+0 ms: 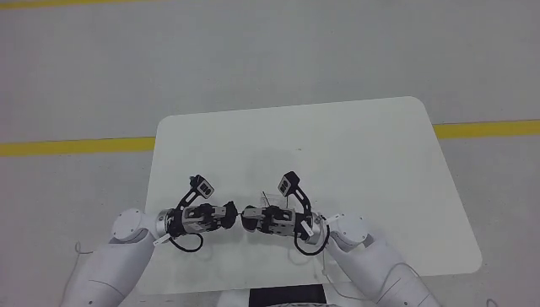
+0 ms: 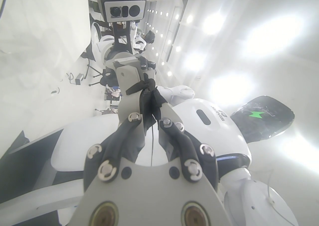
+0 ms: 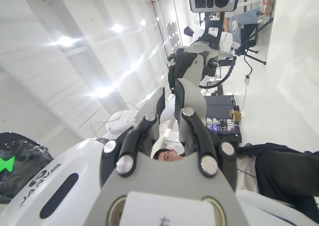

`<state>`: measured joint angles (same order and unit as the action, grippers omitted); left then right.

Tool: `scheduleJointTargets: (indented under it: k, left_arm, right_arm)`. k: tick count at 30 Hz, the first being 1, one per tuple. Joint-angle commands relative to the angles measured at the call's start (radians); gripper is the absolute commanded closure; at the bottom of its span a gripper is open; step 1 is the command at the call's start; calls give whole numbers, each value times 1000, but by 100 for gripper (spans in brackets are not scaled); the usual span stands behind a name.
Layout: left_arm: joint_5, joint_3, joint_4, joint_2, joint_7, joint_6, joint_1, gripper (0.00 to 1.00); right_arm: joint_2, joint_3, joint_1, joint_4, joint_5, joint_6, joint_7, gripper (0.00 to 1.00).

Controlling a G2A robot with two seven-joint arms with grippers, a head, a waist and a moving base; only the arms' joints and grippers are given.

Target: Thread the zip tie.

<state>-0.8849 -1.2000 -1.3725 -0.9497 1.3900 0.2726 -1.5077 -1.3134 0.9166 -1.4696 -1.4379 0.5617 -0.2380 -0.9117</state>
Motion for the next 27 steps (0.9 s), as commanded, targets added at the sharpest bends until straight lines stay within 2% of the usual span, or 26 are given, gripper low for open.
scheduleJointTargets:
  k: [1, 10, 22, 27]
  left_arm:
    - [0, 0, 0, 0, 0, 0, 0, 100]
    - [0, 0, 0, 0, 0, 0, 0, 100]
    - [0, 0, 0, 0, 0, 0, 0, 100]
    - [0, 0, 0, 0, 0, 0, 0, 100]
  right_arm:
    - [1, -2, 1, 1, -1, 0, 2, 89]
    - [4, -6, 3, 5, -7, -2, 18, 85]
    - [8, -12, 3, 3, -12, -6, 38, 100]
    - [9, -14, 3, 3, -10, -10, 45, 100]
